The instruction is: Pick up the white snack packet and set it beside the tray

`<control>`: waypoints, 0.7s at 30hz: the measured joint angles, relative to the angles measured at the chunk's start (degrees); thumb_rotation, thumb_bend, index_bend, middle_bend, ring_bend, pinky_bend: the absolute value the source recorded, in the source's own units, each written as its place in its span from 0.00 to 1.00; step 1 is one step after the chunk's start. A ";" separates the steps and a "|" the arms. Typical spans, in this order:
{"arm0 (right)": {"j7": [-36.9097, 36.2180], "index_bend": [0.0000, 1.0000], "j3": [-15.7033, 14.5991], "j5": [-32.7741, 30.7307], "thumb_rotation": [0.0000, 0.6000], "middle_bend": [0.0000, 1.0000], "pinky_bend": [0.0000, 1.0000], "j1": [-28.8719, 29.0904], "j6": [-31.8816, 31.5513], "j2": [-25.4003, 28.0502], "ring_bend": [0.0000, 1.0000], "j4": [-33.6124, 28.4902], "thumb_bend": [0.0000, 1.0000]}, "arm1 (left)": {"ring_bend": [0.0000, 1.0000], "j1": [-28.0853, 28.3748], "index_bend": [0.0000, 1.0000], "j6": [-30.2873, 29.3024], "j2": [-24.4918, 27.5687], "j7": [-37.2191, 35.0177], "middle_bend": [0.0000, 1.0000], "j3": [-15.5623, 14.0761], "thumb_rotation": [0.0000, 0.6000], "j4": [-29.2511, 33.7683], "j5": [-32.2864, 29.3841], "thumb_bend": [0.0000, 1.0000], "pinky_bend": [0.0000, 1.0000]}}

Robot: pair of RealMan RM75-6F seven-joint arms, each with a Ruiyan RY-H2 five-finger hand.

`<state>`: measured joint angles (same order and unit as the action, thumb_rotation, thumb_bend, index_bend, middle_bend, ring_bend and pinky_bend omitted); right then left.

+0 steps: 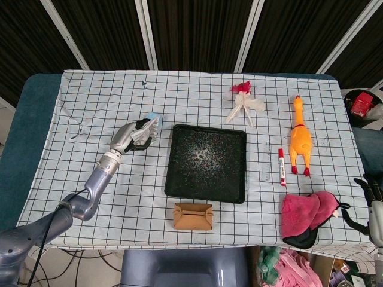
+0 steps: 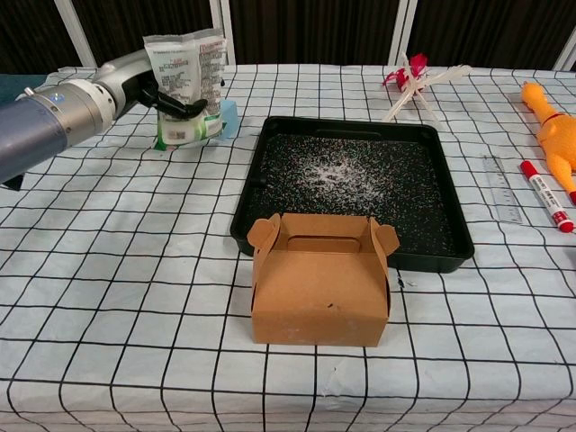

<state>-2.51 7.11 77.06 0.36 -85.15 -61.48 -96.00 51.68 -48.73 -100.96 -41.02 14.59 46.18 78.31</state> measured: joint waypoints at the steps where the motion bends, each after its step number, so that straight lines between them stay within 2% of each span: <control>1: -0.06 0.19 0.04 -0.10 1.00 0.08 0.29 -0.02 -0.01 0.00 0.18 -0.02 0.25 | 0.29 0.39 0.31 0.31 1.28 0.93 0.40 -0.13 1.00 0.87 0.45 0.61 0.41; 6: -0.59 0.19 0.27 -0.65 1.00 0.08 0.29 -0.12 0.03 0.03 0.18 -0.09 0.25 | 0.29 2.99 0.32 3.38 7.72 6.49 0.41 -0.85 1.00 5.93 2.44 0.61 0.42; 12: -1.33 0.19 0.56 -1.19 1.00 0.08 0.29 -0.24 0.06 0.11 0.18 -0.12 0.25 | 0.29 8.91 0.33 12.56 15.31 16.22 0.41 -1.63 1.00 12.38 3.76 0.62 0.43; 21: -2.18 0.19 1.09 -2.33 1.00 0.08 0.29 -0.46 0.14 0.26 0.18 -0.11 0.25 | 0.31 18.47 0.36 24.44 18.35 28.11 0.43 -1.82 1.00 16.08 2.43 0.63 0.45</control>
<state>-4.68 8.20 74.73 -0.10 -85.01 -61.22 -96.12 70.14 -24.28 -82.61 -12.91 12.77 62.26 80.75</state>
